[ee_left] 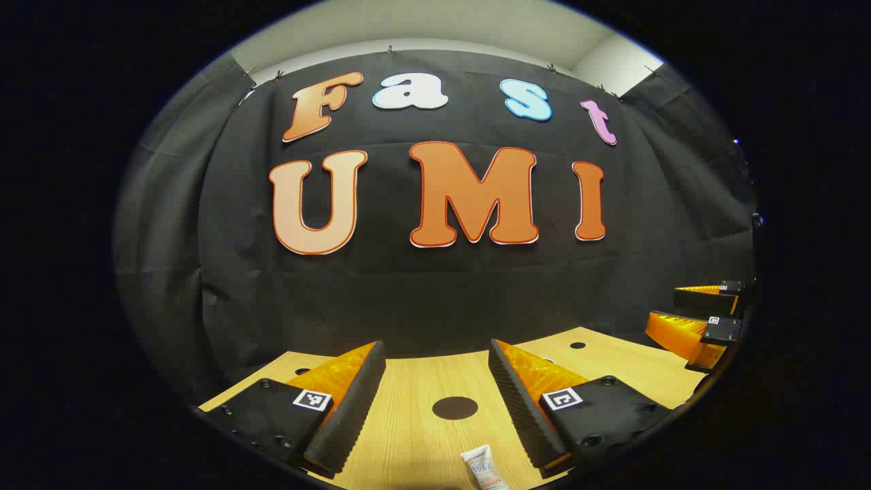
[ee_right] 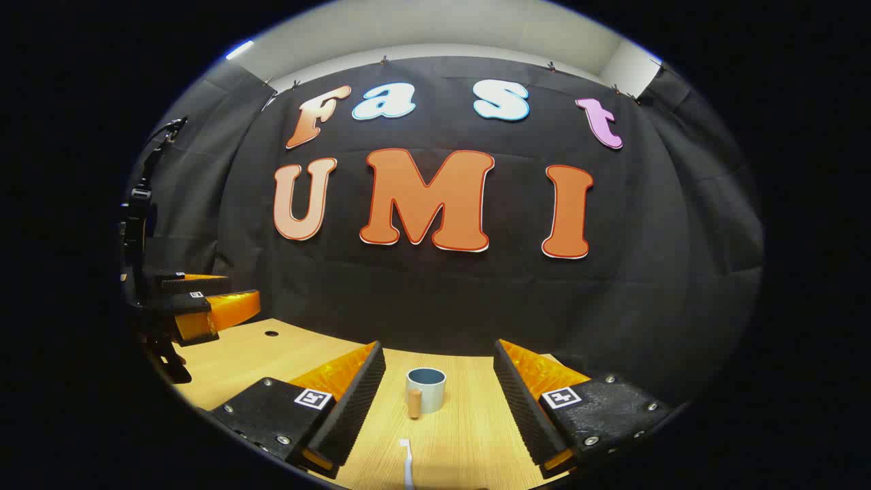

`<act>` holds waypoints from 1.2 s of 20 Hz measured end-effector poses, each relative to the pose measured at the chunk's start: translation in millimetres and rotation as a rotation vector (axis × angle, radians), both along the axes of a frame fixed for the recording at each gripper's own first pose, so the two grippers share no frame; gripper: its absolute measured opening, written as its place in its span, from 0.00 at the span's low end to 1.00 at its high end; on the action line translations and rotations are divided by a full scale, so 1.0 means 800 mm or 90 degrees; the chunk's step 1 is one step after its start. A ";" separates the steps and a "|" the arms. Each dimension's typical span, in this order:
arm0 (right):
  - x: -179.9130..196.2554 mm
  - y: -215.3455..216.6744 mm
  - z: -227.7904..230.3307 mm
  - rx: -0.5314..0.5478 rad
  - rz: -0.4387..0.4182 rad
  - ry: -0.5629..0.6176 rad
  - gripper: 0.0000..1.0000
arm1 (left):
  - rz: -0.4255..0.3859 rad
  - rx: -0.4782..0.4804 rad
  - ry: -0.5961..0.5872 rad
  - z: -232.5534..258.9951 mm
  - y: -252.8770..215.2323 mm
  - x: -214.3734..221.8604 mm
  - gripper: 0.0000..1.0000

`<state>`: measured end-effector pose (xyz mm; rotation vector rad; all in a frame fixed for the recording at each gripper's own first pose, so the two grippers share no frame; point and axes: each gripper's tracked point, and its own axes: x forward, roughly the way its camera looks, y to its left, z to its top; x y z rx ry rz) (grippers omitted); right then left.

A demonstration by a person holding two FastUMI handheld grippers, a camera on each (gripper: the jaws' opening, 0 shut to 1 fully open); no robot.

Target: Put the toothbrush and toothpaste on the desktop into the cup, then pick up the cup and place it on the coaster on the desktop.

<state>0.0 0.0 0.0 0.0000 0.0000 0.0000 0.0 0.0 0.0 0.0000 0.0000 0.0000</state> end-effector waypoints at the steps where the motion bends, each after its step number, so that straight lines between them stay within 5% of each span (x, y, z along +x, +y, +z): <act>1: 0.001 -0.001 0.000 -0.004 0.002 0.001 0.98 | -0.003 -0.003 0.002 0.000 -0.002 0.000 0.98; 24: 0.048 -0.007 -0.050 -0.025 0.054 0.107 0.96 | 0.010 0.044 0.013 -0.001 0.008 0.020 0.96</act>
